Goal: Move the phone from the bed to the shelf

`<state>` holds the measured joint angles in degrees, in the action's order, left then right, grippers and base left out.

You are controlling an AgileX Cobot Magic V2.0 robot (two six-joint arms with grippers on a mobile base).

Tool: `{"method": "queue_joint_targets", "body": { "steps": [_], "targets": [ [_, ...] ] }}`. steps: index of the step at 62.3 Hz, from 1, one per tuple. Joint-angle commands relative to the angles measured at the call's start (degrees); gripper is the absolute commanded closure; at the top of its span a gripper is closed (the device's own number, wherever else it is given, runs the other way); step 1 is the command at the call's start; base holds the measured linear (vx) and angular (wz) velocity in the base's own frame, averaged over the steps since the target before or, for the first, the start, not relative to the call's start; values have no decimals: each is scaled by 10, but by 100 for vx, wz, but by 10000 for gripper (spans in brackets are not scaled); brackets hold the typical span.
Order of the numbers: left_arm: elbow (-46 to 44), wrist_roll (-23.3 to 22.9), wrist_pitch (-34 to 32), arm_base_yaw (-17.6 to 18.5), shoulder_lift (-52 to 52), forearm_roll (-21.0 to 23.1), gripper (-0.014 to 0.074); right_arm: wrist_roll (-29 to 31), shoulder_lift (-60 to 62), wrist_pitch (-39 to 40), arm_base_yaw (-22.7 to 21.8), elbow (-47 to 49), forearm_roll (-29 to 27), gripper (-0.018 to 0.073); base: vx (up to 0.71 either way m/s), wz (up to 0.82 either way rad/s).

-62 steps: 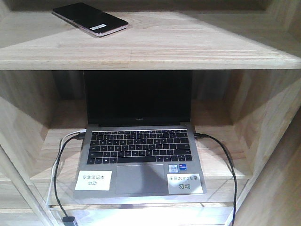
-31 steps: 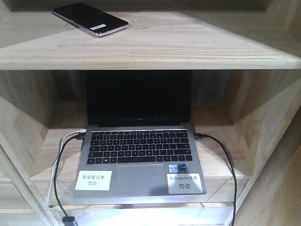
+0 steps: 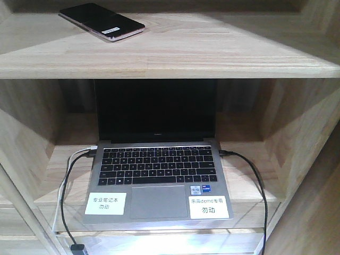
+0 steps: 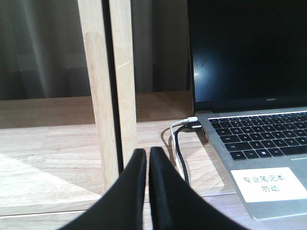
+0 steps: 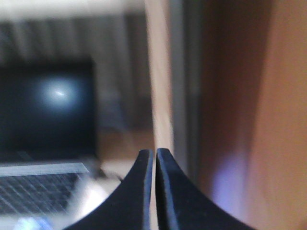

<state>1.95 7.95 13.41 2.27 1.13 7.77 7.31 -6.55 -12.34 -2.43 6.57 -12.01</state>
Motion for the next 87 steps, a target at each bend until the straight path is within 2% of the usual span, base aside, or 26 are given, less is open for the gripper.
{"method": "queue_joint_targets", "body": {
  "steps": [1, 10, 15, 26, 61, 77, 87],
  "targets": [
    [1, -2, -41, 0, 3, 5, 596, -4, 18, 92, -2, -27, 10, 560, 0, 0],
    [1, -2, -41, 0, 3, 5, 596, -11, 52, 150, -2, -88, 16, 560, 0, 0],
    [1, -2, -41, 0, 3, 5, 596, -17, 63, 126, -2, -86, 52, 560, 0, 0],
    [1, -2, -41, 0, 3, 5, 596, -92, 67, 131, -2, -86, 126, 560, 0, 0],
    [1, -2, -41, 0, 3, 5, 596, -97, 67, 131, -1, -86, 125, 560, 0, 0],
    [1, -2, -41, 0, 3, 5, 596, -97, 67, 131, 44, -86, 125, 560, 0, 0],
    [1, -2, -41, 0, 3, 5, 596, -97, 67, 130, 45, -86, 125, 560, 0, 0]
  ]
}}
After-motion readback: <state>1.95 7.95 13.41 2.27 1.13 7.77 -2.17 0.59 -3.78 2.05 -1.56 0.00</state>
